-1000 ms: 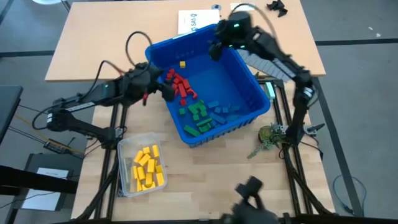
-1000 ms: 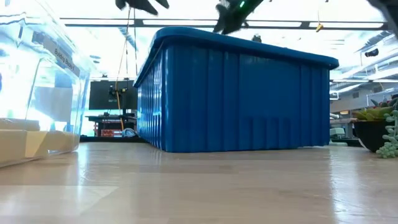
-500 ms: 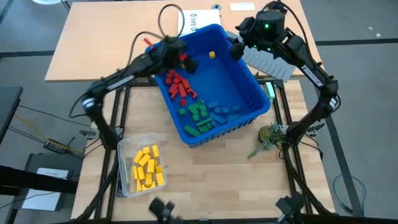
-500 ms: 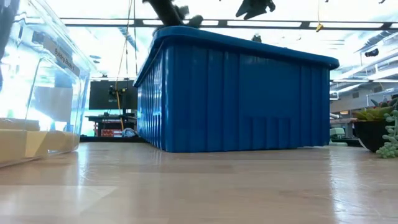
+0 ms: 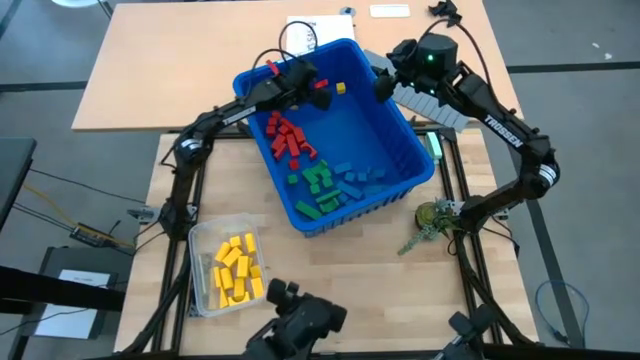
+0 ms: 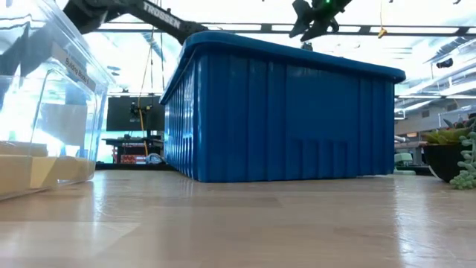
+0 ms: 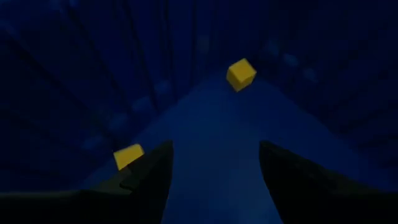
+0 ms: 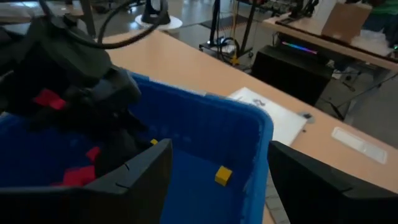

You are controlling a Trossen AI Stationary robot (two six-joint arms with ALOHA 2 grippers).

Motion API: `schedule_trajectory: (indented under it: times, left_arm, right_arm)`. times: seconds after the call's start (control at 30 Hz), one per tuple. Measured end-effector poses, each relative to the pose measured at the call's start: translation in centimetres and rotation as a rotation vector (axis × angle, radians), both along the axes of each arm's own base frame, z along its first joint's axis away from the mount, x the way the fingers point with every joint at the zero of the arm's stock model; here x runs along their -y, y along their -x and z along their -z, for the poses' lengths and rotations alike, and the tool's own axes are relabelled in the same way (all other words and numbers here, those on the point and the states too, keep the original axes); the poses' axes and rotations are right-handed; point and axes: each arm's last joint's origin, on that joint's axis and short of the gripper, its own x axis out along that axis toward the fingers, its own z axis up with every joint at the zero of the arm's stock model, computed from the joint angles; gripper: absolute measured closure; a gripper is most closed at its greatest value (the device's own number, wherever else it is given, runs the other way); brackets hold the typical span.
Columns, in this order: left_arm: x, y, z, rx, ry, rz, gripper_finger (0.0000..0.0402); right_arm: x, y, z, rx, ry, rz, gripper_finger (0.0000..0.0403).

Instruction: Sort Items/Unsort Items

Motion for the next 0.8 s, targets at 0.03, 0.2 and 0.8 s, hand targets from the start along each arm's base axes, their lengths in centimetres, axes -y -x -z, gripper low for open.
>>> schedule_trajectory:
  times: [0.03,0.2,0.8]
  left_arm:
    - [-0.3,-0.1,0.6,0.001,0.013,-0.009,0.0154]
    - [-1.4,-0.6,3.1,-0.016,0.039,-0.024,0.0154]
    - [-4.7,-0.1,8.7,-0.197,0.019,-0.063,0.0154]
  right_arm:
    - [0.1,-0.1,0.3,-0.001,-0.005,0.0,0.0142]
    - [0.4,-0.4,1.5,0.006,-0.028,0.008,0.0142]
    - [0.7,-0.8,3.2,0.003,-0.057,0.013,0.0142]
